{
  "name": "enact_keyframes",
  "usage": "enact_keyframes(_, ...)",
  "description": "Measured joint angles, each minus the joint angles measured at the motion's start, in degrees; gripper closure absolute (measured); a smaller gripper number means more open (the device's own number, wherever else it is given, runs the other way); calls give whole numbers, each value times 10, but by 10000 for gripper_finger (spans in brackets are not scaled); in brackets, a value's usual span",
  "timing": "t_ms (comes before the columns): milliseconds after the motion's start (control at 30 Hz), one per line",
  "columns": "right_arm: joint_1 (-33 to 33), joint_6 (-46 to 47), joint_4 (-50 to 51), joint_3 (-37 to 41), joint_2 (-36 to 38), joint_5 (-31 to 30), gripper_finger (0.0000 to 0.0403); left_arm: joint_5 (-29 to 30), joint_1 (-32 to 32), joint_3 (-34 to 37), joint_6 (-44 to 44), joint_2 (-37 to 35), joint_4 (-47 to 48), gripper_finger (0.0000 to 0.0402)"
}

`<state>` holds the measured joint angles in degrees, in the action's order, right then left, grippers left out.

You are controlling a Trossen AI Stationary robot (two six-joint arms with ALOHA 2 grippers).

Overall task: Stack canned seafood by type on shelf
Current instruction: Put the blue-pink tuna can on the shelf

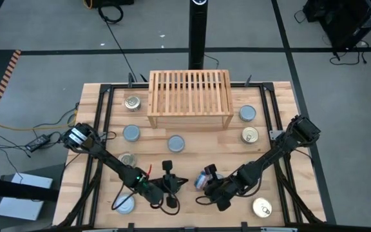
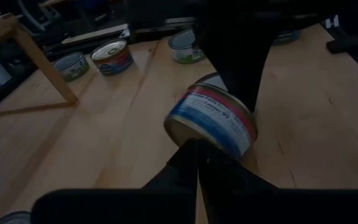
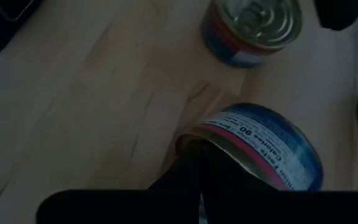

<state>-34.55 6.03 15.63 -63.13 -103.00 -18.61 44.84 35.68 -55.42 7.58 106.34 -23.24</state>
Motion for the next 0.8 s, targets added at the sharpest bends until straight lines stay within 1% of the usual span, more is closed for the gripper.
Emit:
enact_keyframes(233, 15, 20, -12, 0, 0, -9, 391, 0, 0, 0, 6, 0, 0, 383)
enact_keyframes(367, 18, 36, -13, -1, 0, 22, 370, -1, 0, 0, 19, 0, 5, 383)
enact_keyframes(500, 17, 56, 38, -36, 2, 67, 326, -2, 0, 0, 24, 0, 9, 383)
enact_keyframes(667, 7, 40, 149, -104, 2, 65, 247, -8, 1, 0, 26, 0, 9, 383)
enact_keyframes(800, 11, 11, 183, -137, 4, 61, 182, -15, 0, 0, 31, 0, 9, 383)
